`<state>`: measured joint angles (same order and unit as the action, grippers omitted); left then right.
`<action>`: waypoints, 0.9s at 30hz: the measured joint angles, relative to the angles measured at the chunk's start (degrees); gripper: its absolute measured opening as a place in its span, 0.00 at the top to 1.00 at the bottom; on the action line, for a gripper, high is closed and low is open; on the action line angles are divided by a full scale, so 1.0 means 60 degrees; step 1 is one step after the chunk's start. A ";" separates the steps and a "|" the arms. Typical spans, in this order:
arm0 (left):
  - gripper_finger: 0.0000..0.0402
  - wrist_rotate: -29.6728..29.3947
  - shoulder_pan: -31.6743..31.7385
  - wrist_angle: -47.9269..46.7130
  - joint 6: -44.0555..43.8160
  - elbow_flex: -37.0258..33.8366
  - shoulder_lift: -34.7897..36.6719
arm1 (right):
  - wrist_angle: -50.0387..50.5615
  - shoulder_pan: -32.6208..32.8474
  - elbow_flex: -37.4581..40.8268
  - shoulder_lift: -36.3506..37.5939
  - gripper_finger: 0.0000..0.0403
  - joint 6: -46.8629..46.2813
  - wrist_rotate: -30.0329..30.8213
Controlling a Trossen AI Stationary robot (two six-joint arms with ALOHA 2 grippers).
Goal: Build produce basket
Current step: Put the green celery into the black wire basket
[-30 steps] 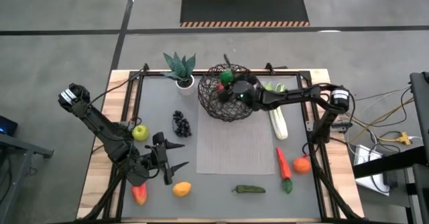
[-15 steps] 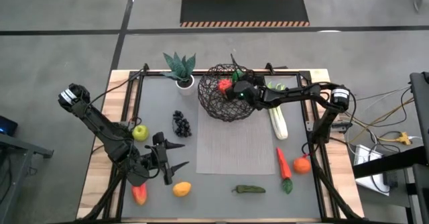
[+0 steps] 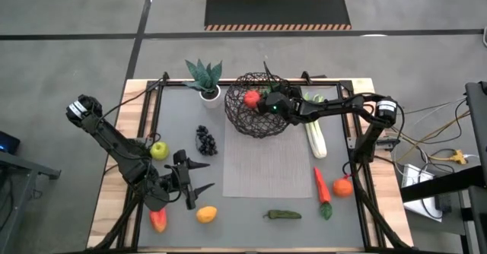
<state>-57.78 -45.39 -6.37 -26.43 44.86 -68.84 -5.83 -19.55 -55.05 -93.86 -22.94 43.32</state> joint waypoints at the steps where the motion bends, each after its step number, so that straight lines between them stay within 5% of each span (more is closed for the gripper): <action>1: 0.29 0.0000 0.0000 0.0034 -0.0012 0.0000 -0.0001 | -0.0001 0.0000 0.0000 0.0000 0.24 0.0000 -0.0003; 12: 0.29 0.0000 0.0000 0.0216 -0.0019 -0.0011 -0.0004 | 0.1182 0.0351 -0.0170 0.1009 0.23 0.0006 -0.0682; 27: 0.29 -0.0218 0.0004 0.0238 0.0054 -0.0018 -0.0004 | 0.4973 0.1936 -0.1010 0.4076 0.27 -0.0847 -0.3306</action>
<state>-59.09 -45.36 -4.94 -26.11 44.75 -68.86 24.00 -7.94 -61.11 -69.41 -28.02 23.48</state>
